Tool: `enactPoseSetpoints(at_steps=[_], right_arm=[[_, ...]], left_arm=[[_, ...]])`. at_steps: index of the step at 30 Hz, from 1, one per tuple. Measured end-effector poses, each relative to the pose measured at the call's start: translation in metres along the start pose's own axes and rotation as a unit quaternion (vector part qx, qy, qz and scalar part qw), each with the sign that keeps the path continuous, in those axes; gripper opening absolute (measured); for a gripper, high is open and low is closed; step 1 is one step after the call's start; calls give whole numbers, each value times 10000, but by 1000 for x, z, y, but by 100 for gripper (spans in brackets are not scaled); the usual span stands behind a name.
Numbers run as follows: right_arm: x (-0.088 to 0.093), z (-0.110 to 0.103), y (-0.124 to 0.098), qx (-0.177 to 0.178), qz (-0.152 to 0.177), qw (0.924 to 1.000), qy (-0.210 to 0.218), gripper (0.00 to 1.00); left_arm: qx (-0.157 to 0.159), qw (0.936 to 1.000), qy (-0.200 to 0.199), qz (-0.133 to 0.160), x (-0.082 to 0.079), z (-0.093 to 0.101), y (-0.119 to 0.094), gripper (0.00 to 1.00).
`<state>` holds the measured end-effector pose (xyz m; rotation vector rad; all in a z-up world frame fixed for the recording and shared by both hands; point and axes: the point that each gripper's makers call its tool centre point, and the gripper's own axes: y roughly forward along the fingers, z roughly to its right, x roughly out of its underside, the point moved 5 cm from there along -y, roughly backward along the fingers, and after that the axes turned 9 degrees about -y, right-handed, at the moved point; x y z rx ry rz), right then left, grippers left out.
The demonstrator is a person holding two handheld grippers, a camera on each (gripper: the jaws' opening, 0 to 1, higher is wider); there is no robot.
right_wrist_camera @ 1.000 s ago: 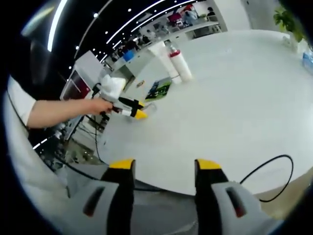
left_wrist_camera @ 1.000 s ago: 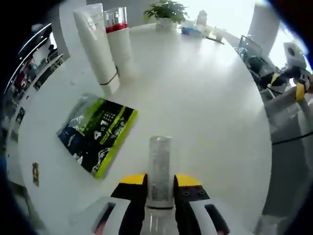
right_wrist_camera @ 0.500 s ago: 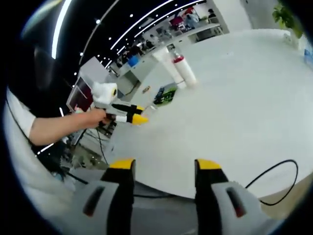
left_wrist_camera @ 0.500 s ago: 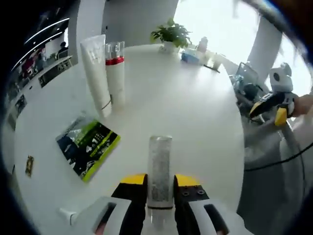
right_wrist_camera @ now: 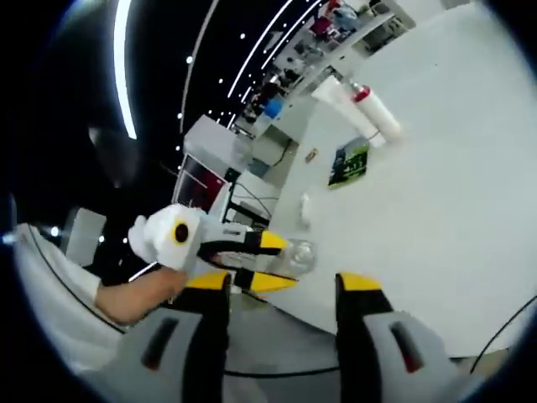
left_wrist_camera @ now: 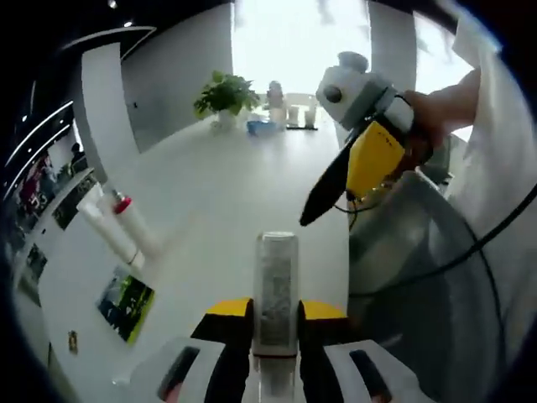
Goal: Arrange the skincare products in the storage area until every visible bottle or jar stands upright without overlapping.
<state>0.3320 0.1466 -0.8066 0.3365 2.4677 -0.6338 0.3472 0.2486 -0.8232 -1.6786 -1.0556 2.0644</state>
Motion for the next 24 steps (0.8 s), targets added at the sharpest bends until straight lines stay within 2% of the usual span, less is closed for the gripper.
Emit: enactPoseSetpoints(at_steps=[2,5,9,11,13,17,21,24], right_arm=[[7,-1,6,-33,-283,9996,-20,48],[11,-7,14,-209,-408,9989,98,37],[16,-11,22,-307,-586,9974,277,32],[24,-12,24,-337,-911,9950,235,27],[22,-13,26,-372,-811,9957,245,27],[18,-17,24,-562,-672,9937,702,25],[18,-18,22,-613,-699,9924,802,24],[18,-18,20,-678,-517,9900,1127,23]], left_arm=[[-93,9999,135,-12,-1,9,-5,21],[-165,9980,596,-162,-1,21,-11,21],[-175,9968,746,-219,1,29,-15,21],[-200,9967,762,-188,-1,31,-18,21],[-249,9954,892,-247,-1,31,-18,21],[-212,9951,949,-163,-6,32,-21,21],[-148,9944,1035,-156,-8,33,-22,21],[-96,9956,931,-88,-10,34,-23,21]])
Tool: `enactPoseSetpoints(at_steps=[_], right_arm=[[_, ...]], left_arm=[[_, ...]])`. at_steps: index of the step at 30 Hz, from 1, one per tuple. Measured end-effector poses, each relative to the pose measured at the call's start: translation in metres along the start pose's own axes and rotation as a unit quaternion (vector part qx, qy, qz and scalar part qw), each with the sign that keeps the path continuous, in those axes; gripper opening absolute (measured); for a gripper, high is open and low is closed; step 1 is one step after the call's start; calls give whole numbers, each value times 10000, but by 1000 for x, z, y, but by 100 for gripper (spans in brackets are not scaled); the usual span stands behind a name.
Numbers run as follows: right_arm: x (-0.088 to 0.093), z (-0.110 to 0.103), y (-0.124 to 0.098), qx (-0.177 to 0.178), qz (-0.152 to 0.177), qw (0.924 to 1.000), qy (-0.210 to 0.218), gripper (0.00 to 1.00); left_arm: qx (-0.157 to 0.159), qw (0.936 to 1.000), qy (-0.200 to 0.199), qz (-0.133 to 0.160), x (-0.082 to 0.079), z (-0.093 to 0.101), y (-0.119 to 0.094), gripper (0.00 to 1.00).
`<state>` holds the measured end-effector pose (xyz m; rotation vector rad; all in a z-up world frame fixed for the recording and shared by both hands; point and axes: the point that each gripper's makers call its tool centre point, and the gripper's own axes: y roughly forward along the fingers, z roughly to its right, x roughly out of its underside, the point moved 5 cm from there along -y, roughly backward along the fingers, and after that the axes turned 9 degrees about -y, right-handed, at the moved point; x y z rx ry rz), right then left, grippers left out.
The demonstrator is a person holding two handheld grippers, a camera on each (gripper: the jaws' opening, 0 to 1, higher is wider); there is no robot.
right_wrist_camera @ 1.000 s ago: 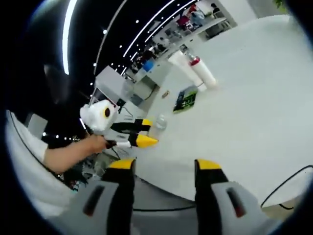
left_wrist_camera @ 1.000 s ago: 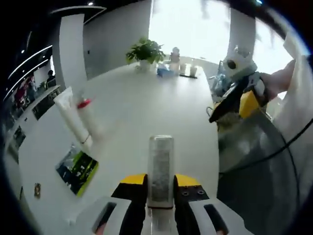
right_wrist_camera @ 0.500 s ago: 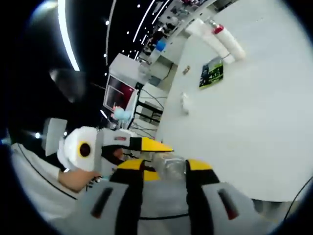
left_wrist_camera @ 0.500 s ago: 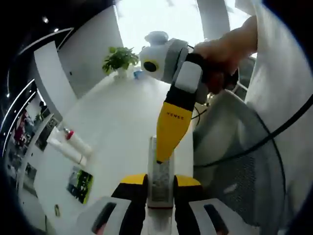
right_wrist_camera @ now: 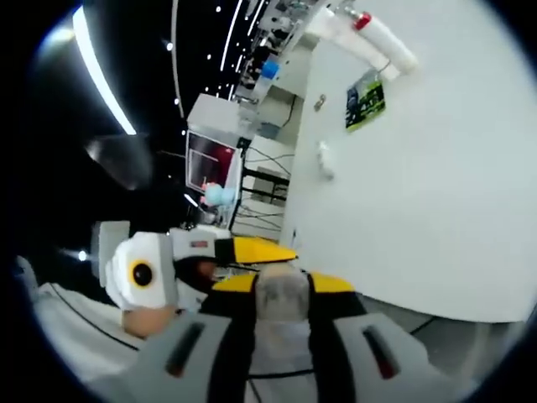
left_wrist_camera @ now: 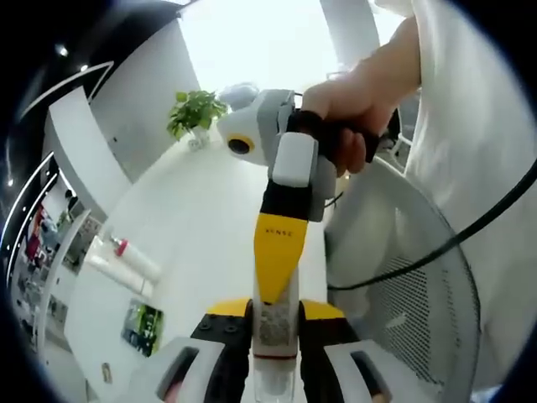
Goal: Arrange the skincare products in the storage area until every visible bottle or jar stands upright without overlapping.
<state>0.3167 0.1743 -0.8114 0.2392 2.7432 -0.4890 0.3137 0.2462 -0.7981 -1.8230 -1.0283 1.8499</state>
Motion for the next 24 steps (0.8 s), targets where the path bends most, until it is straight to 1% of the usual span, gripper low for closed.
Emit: enactPoseSetpoints(at_steps=[2,3,4,5,6,7,9,11,12,13,14,15,16,17,18,19,20,21,22,23,24], right_arm=[[-1,1,-2,-40,152,9995,262,23],[-3,1,-2,-79,241,9992,311,23],[-5,1,-3,-151,379,9981,467,23],[-5,2,-4,-195,445,9973,555,23],[-6,1,-5,-256,540,9961,651,23],[-7,0,-6,-319,595,9953,701,23],[-11,0,-10,-449,811,9916,896,23],[-15,-1,-14,-585,949,9887,1000,23],[-16,-1,-16,-625,981,9879,1021,23],[-18,1,-18,-683,1034,9870,1025,23],[-20,-1,-18,-772,1100,9852,1068,23],[-24,-5,-20,-950,1231,9807,1186,23],[-27,-6,-22,-1017,1322,9784,1225,23],[-29,-6,-24,-1085,1360,9768,1251,23],[-31,-6,-25,-1139,1423,9751,1260,23],[-32,-10,-25,-1236,1478,9727,1296,23],[-34,-13,-26,-1350,1506,9697,1370,23],[-35,-17,-25,-1481,1543,9660,1453,23],[-35,-19,-25,-1558,1557,9637,1509,23],[-35,-21,-24,-1620,1568,9620,1537,23],[-35,-22,-24,-1660,1564,9611,1559,23]], left_arm=[[-75,9999,64,82,-2,-1,1,22],[-244,9995,117,147,-3,-3,1,23],[-393,9989,172,198,-4,-5,0,24],[-467,9985,165,223,-4,-7,-1,25],[-509,9983,-62,261,-3,-8,-3,27],[-531,9981,-152,287,-2,-9,-3,30],[-649,9945,-658,501,1,-16,-10,40],[-796,9895,-992,681,4,-22,-17,46],[-864,9820,-1375,965,5,-27,-22,50],[-917,9750,-1676,1135,6,-30,-26,53],[-954,9637,-2124,1309,8,-34,-30,55],[-985,9454,-2657,1607,11,-39,-35,58],[-1019,9324,-2966,1796,13,-43,-39,58],[-1075,9109,-3415,2050,16,-48,-44,58],[-1105,8962,-3699,2186,19,-50,-46,57],[-970,8836,-3921,2370,19,-48,-48,56],[-812,8737,-4071,2536,17,-45,-48,56],[-598,8548,-4332,2794,12,-42,-48,55],[-448,8420,-4478,2975,8,-40,-49,55],[-199,8218,-4664,3267,1,-38,-50,55],[-60,8058,-4811,3452,-3,-37,-51,55]])
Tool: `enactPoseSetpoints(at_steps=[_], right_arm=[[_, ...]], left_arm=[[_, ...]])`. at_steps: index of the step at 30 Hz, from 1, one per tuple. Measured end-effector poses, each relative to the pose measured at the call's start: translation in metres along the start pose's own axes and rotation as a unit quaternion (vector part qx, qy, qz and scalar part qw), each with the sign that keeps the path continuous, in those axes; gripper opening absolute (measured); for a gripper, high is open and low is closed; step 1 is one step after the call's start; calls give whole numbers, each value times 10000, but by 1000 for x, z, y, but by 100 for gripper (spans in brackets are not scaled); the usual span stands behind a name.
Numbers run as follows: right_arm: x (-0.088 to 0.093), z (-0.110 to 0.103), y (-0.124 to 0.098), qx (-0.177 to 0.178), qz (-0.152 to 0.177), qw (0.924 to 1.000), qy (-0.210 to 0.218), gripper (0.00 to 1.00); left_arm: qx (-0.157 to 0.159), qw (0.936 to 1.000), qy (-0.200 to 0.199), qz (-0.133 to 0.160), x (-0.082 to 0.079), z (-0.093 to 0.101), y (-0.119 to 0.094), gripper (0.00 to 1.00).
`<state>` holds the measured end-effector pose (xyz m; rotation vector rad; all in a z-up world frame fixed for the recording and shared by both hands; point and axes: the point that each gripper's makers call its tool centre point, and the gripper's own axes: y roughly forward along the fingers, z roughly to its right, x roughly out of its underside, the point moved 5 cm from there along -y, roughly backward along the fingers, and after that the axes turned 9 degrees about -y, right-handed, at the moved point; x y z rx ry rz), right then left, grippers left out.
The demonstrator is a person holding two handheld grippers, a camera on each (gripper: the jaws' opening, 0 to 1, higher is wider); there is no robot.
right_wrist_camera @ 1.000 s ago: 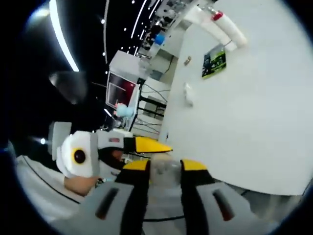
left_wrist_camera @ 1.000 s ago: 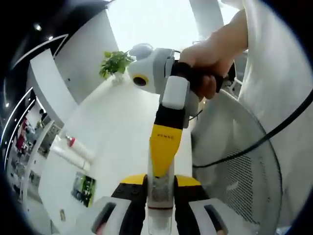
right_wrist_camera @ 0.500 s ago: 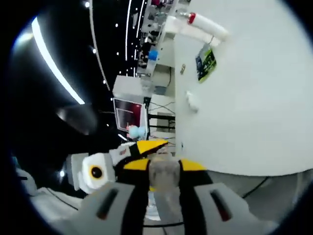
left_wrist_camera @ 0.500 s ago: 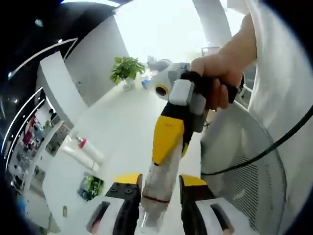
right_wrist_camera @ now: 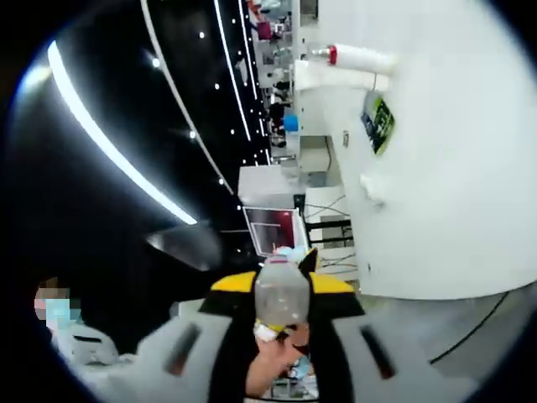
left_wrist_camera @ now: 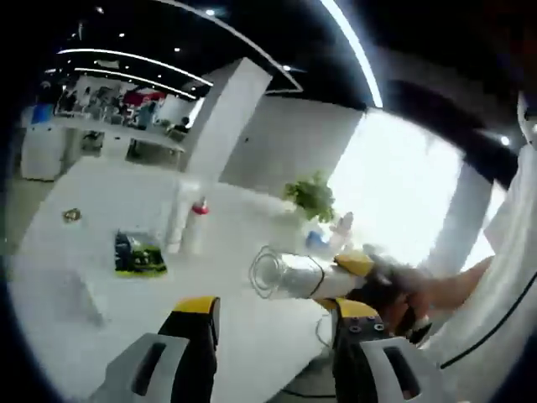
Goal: Arrange the skincare products in the storage area until every visible bottle or jar stands upright without overlapping.
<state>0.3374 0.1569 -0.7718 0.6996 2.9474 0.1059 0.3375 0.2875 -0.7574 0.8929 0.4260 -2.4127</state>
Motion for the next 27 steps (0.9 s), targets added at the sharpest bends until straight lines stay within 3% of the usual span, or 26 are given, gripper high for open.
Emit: enactPoseSetpoints(at_steps=[4,6,9,15,20,23,27], right_arm=[[8,-6,7,-238,-136,9995,166,23],[13,-7,10,-287,-224,9990,266,23],[15,-11,11,-497,-178,9973,514,23],[21,-18,18,-694,-280,9951,640,23],[15,-14,22,-495,-183,9985,115,25],[13,-12,23,-339,-311,9984,-326,27],[7,-10,22,-29,-375,9926,-1151,32]], left_arm=[[493,9931,-899,563,-6,10,8,46],[690,9890,-1079,734,-9,13,9,35],[831,9814,-1392,1024,-14,13,9,29],[1110,9731,-1597,1231,-17,18,3,25],[986,9725,-1727,1212,-16,15,1,24],[933,9738,-1705,1179,-17,13,-2,23],[859,9747,-1716,1146,-20,10,-6,23]])
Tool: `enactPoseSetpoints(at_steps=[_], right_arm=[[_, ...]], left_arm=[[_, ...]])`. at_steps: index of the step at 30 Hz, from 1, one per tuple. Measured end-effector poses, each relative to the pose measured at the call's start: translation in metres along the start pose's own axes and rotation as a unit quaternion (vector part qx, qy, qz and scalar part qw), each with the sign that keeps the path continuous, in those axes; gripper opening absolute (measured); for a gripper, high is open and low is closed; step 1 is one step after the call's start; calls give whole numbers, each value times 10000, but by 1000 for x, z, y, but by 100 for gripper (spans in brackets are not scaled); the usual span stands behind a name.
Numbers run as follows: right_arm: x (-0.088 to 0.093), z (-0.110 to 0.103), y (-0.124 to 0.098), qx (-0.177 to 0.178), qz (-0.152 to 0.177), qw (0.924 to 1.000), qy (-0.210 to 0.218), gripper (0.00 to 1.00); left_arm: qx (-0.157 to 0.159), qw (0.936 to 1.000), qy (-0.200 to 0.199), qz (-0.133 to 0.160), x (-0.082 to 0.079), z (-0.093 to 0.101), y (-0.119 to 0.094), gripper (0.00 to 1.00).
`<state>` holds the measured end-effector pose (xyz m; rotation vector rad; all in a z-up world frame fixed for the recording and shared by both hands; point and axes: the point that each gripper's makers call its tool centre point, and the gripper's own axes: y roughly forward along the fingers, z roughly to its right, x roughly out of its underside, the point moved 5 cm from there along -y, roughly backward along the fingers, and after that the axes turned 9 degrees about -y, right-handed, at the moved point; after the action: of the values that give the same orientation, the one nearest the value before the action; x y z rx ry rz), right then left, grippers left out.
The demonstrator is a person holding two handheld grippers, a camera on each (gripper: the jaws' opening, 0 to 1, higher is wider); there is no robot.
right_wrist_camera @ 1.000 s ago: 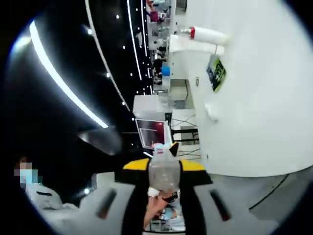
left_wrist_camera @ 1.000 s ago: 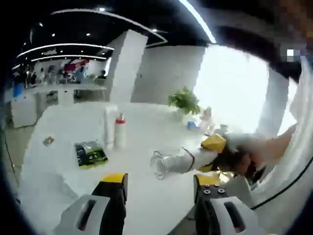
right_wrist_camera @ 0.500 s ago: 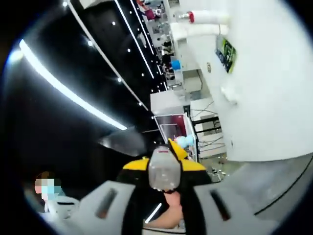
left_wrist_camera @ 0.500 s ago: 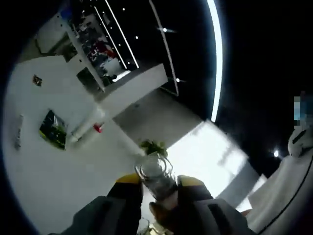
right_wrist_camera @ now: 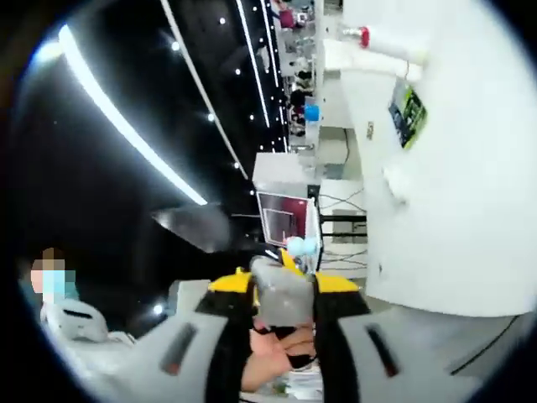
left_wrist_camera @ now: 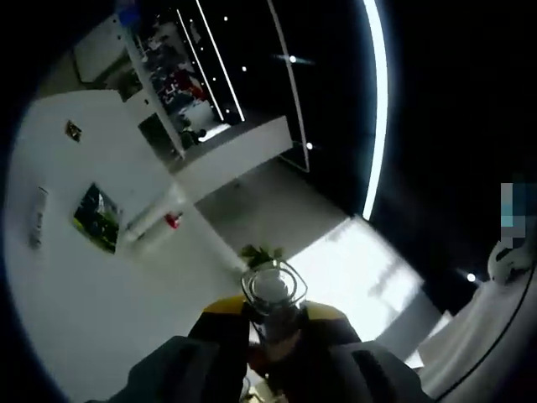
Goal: Arrange the skincare products in the storage area until every visible bottle or jar stands upright without overlapping.
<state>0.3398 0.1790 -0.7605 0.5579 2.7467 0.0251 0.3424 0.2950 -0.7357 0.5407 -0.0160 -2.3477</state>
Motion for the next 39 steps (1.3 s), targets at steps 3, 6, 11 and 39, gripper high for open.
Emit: enactPoseSetpoints(at_steps=[3,6,11,39], right_arm=[[-5,5,-2,428,-168,9958,-791,46],[-4,5,-5,786,-785,9760,-1875,44],[2,0,2,1068,-1852,9127,-3483,45],[20,-38,12,-816,-1530,9758,-1330,22]], left_arm=[[-187,9998,79,-45,-4,-3,-3,23],[-524,9980,191,-305,-3,-11,-5,23],[-780,9942,157,-718,2,-17,-2,23],[475,9919,-727,-927,9,26,18,22]])
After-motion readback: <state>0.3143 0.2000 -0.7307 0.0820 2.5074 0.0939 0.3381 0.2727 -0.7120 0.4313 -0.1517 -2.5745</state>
